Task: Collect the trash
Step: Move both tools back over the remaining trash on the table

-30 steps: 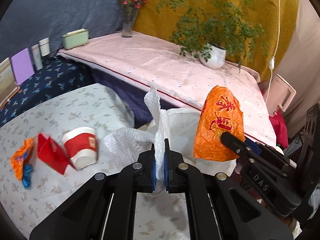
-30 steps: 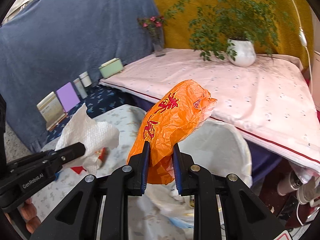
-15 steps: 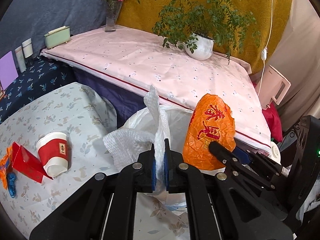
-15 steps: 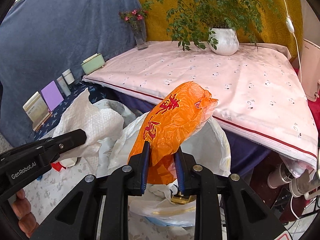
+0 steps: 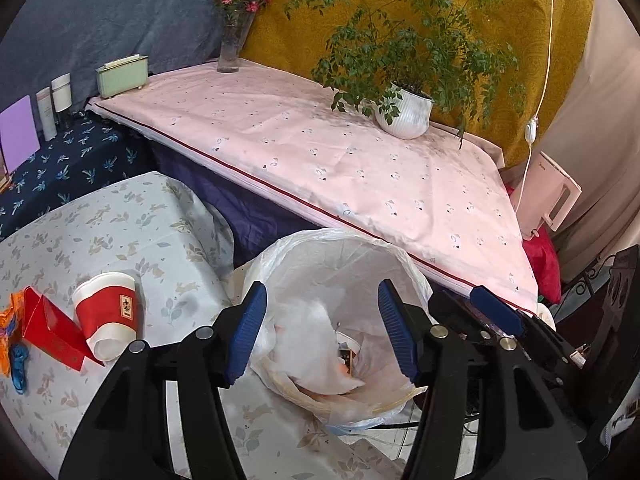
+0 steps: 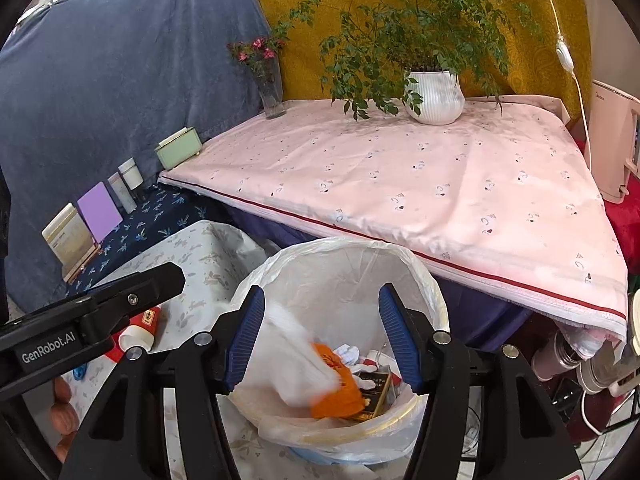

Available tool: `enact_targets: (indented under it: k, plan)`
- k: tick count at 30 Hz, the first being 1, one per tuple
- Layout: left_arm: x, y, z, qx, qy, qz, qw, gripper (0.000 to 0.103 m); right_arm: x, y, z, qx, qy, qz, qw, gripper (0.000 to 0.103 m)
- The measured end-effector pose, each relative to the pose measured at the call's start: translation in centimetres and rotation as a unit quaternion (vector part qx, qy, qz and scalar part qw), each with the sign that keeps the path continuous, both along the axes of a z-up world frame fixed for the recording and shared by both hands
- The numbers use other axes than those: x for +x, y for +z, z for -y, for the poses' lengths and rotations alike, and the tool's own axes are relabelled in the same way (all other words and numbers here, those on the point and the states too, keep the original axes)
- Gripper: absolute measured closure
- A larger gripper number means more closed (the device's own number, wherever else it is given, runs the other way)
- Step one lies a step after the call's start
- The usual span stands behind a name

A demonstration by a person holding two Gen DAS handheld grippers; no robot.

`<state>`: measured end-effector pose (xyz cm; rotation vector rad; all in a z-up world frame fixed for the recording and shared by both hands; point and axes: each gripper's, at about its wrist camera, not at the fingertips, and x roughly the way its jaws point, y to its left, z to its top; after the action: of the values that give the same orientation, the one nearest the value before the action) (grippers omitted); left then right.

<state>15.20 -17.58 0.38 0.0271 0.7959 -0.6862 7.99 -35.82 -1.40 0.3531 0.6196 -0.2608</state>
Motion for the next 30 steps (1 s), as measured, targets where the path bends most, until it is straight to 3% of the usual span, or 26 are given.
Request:
enact_targets:
  k: [11,30]
  plan:
    - [0.3,1.1,-3.7,-0.015,0.034,0.007,0.9993,0.044,-0.1,2.0,-2.6,-0.011,0.025,0.018,0.999,0.043]
    - [1.3,1.8,-15.1,-0.017,0.141,0.026,0.9896,0.044,2.4,4.4,-12.0,-0.032,0.122,0.031,0.991,0.043]
